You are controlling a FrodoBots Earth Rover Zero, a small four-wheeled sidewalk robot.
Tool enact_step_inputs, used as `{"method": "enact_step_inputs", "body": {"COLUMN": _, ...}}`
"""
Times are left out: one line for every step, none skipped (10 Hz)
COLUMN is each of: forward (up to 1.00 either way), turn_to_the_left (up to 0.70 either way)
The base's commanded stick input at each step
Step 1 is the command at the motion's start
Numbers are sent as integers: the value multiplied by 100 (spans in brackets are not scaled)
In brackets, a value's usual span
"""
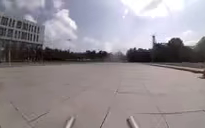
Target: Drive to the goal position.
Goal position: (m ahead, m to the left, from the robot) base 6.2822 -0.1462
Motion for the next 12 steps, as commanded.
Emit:
{"method": "enact_step_inputs", "body": {"forward": 70, "turn_to_the_left": -30}}
{"method": "enact_step_inputs", "body": {"forward": 70, "turn_to_the_left": 5}}
{"method": "enact_step_inputs", "body": {"forward": 70, "turn_to_the_left": 5}}
{"method": "enact_step_inputs", "body": {"forward": 70, "turn_to_the_left": 5}}
{"method": "enact_step_inputs", "body": {"forward": 70, "turn_to_the_left": 5}}
{"method": "enact_step_inputs", "body": {"forward": 70, "turn_to_the_left": 5}}
{"method": "enact_step_inputs", "body": {"forward": 70, "turn_to_the_left": 5}}
{"method": "enact_step_inputs", "body": {"forward": 70, "turn_to_the_left": 5}}
{"method": "enact_step_inputs", "body": {"forward": 70, "turn_to_the_left": 5}}
{"method": "enact_step_inputs", "body": {"forward": 70, "turn_to_the_left": 5}}
{"method": "enact_step_inputs", "body": {"forward": 70, "turn_to_the_left": 5}}
{"method": "enact_step_inputs", "body": {"forward": 70, "turn_to_the_left": 5}}
